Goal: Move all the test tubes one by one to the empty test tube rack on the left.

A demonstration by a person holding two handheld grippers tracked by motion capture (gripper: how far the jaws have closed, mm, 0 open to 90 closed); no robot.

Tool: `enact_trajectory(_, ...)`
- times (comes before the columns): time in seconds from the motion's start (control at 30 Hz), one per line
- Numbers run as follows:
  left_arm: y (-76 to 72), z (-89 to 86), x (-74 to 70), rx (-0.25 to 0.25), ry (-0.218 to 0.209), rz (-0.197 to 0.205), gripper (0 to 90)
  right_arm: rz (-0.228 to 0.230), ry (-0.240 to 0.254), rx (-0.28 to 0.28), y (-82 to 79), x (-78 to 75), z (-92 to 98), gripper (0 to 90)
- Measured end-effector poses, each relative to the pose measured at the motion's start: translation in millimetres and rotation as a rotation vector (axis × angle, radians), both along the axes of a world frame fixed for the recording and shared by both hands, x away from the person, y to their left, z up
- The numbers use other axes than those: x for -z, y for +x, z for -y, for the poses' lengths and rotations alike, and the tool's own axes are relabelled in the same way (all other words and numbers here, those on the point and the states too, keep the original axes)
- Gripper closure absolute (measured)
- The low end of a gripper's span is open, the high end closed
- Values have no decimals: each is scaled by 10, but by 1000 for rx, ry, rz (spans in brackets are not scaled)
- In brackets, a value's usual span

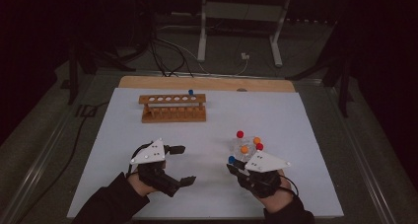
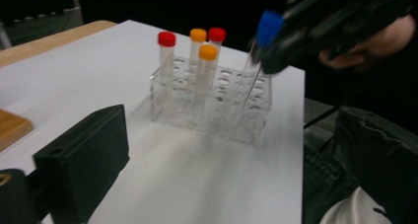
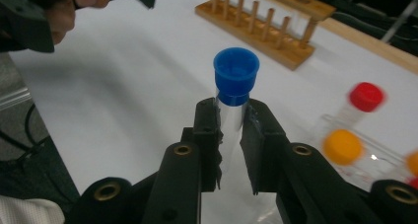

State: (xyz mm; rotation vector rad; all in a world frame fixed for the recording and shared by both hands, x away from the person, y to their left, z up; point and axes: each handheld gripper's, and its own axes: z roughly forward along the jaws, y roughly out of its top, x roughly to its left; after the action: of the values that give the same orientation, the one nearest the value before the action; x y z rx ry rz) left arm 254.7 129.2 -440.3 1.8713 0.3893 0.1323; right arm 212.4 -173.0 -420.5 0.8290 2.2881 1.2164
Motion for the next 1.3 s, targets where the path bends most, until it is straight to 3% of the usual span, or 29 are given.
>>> enact_trajectory(0.33, 44, 167, -99, 59, -37, 18, 139, -33, -10, -53, 21, 101, -210, 770)
enact_trajectory(0.6, 62, 402, -114, 92, -19, 39, 239, -38, -11, -67, 11, 123, -251, 770)
enact_trajectory(0.73, 84, 481, -106, 99, -14, 44, 382, -42, -9, -69, 7, 122, -252, 770)
enact_trajectory(0.97, 106, 590, -93, 118, 23, 63, 555, -48, -5, -68, 10, 119, -244, 769)
enact_trajectory(1.3, 89, 639, -92, 158, 32, 83, 720, -48, -2, -69, 13, 113, -240, 769)
